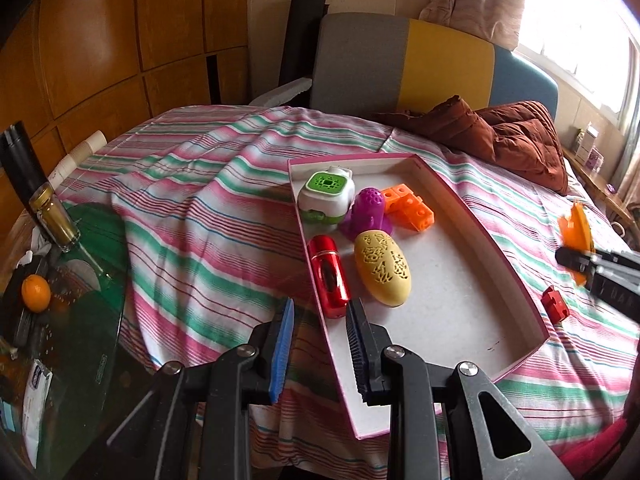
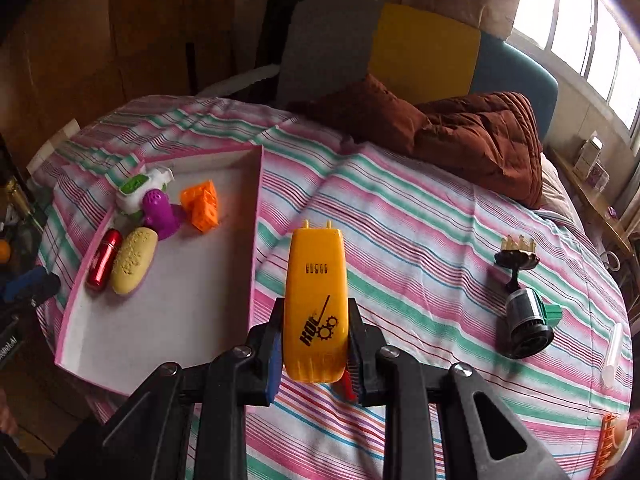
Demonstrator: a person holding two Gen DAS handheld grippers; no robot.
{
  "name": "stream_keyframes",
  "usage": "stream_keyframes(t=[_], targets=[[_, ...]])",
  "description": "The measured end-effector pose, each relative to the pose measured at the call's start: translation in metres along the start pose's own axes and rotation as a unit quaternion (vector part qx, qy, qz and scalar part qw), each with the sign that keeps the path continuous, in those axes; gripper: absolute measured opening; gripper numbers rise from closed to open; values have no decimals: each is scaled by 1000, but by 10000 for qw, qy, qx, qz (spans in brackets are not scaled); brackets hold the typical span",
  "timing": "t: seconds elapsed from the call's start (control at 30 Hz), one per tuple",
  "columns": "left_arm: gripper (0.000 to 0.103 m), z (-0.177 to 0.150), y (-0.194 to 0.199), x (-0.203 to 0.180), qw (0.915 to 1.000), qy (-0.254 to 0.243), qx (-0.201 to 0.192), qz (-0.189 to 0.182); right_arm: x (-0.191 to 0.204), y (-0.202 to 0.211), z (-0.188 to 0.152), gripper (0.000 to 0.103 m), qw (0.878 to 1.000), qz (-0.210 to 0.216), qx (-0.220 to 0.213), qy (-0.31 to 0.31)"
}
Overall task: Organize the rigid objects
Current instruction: 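Lower the yellow toy into the tray and open the right gripper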
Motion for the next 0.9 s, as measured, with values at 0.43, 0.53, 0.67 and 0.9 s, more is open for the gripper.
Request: stream_keyframes(t=[0.43,0.53,0.67,0.9], targets=[[28,-5,-8,23,9995,272,121,140,72,-66,33,25,9950,876,352,338],[28,-6,-10,24,9994,275,150,144,78,-92,33,25,9941,778,633,412],[28,-7,-11,24,9995,244,165,147,72,-116,33,26,9944,514,860,327],[28,-4,-9,21,9995,230,142,138,58,-117,26,33,9941,535,934,105]])
Point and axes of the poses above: each gripper's, at about its wrist camera, not at the fingertips, and y roughly against the way its jaws point, x to its left, z to its top, the point moved 4 cm from there along -y, roughly the way its jaws point, and after that the axes turned 10 degrees about z, right-handed, at the moved point
